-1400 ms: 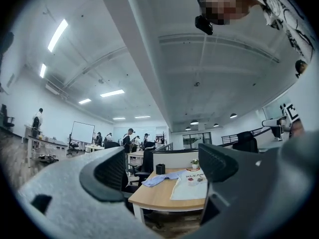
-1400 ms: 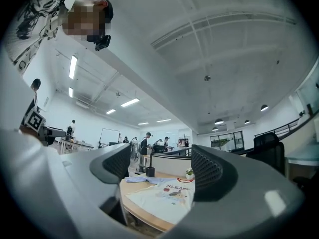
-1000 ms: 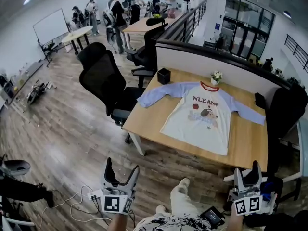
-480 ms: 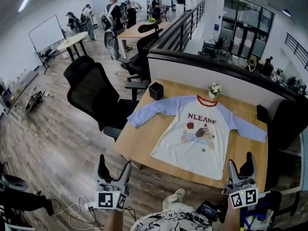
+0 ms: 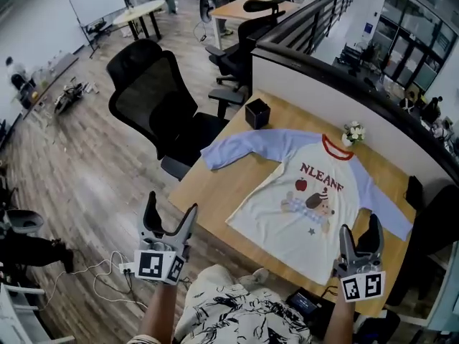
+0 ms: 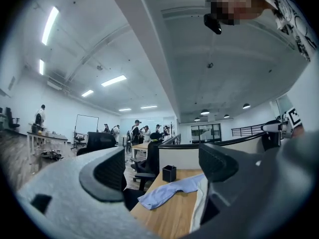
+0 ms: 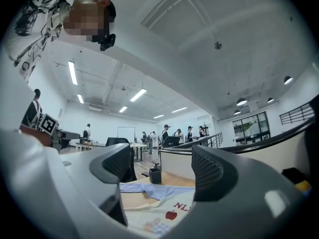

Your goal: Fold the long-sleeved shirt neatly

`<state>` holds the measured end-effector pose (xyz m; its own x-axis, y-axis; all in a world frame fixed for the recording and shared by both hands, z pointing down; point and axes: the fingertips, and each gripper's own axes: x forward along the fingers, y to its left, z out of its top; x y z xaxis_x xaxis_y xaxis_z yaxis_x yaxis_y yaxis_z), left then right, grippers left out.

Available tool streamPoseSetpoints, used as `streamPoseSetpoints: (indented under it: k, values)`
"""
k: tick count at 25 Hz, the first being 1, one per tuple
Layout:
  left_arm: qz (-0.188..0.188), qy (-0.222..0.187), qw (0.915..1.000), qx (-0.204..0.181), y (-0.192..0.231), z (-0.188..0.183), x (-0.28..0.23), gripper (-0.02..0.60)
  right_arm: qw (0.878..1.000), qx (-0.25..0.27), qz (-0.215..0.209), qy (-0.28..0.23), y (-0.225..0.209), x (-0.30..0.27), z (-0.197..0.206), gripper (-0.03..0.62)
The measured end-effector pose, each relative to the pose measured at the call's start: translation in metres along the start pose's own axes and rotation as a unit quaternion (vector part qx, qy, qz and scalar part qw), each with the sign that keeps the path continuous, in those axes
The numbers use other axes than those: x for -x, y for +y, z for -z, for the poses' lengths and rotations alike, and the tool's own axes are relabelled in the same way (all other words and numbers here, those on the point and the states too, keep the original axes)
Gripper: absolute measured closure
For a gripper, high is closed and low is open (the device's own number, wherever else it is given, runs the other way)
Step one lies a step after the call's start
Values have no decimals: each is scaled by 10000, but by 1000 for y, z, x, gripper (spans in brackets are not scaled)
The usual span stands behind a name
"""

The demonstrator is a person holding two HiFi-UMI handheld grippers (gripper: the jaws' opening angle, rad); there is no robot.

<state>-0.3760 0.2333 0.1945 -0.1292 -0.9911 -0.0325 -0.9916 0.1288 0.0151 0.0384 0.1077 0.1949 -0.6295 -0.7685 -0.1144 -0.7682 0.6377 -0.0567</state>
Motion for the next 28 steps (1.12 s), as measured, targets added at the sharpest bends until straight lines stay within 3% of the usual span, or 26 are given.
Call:
streamPoseSetpoints:
  k: [9,16,23,28]
  values:
    - [309,761,9966,46,72,76,-106,129,9940,-78,-746,792,48,-133,82,210]
    - [781,1380,9872,155,124,142,-205,129,9766,-108,-1481,1554,125,-246,160,209]
    - [1305,2305,9634,408,154,241,-265,129,9367,-176,-2386,2558,212,-323,270,209]
    - [1701,2872,9405,631,160,312,-297,145,9103,-1,-2688,3148,254,-360,351,218]
